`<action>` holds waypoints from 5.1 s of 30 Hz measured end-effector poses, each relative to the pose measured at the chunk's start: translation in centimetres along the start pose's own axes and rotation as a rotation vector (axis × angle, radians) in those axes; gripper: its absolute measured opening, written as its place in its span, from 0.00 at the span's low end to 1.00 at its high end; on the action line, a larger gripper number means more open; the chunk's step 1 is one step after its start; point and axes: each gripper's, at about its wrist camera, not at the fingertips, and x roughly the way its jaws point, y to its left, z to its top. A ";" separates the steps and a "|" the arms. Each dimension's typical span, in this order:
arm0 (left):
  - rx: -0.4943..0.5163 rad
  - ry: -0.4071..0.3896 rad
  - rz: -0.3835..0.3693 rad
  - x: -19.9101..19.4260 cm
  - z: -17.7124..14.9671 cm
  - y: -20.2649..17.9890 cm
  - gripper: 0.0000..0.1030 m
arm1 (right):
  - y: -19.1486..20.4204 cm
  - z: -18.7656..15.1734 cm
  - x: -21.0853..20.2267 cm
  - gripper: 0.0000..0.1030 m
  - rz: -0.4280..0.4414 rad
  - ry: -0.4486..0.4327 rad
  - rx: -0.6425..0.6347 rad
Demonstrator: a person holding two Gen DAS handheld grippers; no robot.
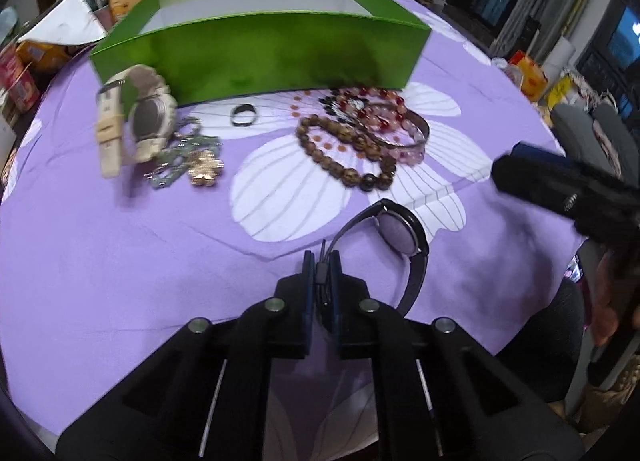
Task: Organize jewelry
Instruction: 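Move the left tool to the black strap watch and close on its strap, then lift the black watch with the left tool while the right tool grasps the brown bead bracelet, then carry the black watch and bead bracelet with both tools over the green box, then open the left tool dropping the watch while the right tool releases the bracelet into the box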
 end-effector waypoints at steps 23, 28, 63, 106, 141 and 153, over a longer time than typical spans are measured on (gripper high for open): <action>-0.181 -0.135 0.060 -6.7 -0.3 7.6 0.07 | 7.0 1.2 8.3 0.32 0.025 0.092 -0.360; -0.180 -0.139 0.054 -6.7 -0.3 7.5 0.07 | 7.2 0.7 9.0 0.26 -0.026 0.088 -0.427; -0.120 -0.215 0.054 -8.7 3.8 5.2 0.08 | 2.7 6.5 -1.5 0.10 0.384 -0.163 -0.020; -0.153 -0.230 0.139 -1.0 19.6 7.9 0.08 | -1.1 16.3 2.6 0.10 0.208 -0.283 0.029; -0.132 -0.241 0.230 -0.7 19.5 7.4 0.61 | -2.3 15.4 4.4 0.37 0.107 -0.216 0.039; -0.120 -0.299 0.219 -4.6 17.1 6.3 0.86 | -2.1 12.9 1.4 0.60 0.058 -0.229 0.046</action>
